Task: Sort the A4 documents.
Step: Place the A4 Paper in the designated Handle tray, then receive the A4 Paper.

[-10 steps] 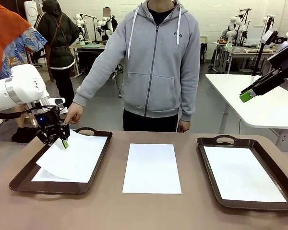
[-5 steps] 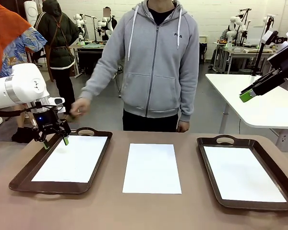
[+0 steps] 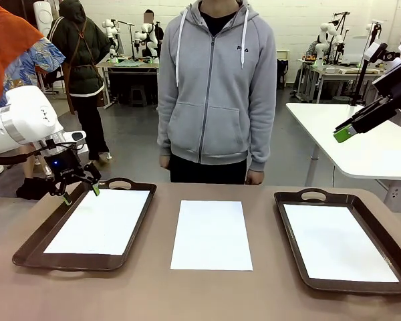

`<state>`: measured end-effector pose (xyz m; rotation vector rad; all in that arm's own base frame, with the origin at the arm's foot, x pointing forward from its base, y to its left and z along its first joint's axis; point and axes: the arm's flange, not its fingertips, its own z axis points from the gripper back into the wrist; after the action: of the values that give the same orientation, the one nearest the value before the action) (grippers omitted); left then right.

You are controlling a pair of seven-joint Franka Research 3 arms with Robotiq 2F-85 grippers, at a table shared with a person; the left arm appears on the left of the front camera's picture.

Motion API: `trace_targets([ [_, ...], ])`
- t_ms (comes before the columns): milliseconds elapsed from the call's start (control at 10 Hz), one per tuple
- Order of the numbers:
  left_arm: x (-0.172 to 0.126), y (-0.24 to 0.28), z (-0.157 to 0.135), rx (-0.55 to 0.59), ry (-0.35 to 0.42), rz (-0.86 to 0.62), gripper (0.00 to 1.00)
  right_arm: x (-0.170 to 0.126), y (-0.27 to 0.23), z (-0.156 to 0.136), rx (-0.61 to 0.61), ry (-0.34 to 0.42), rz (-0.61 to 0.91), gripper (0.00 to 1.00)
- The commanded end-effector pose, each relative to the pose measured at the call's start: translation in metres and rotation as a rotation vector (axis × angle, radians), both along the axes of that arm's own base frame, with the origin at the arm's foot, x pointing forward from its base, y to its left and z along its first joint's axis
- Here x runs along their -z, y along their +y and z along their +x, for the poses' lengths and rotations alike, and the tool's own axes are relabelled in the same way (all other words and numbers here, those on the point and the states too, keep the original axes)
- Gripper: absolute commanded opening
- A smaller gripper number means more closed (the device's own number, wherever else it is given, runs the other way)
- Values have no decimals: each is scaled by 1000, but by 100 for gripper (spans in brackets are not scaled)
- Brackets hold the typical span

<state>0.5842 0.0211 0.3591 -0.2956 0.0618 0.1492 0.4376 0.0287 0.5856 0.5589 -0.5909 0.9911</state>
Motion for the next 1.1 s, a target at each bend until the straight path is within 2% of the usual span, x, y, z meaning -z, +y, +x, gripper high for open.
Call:
trace_targets([
  [0,3,4,1,11,23,95,100,1,1,1,-7,4,15,100],
  [1000,3,4,1,11,23,95,100,1,1,1,-7,4,15,100],
])
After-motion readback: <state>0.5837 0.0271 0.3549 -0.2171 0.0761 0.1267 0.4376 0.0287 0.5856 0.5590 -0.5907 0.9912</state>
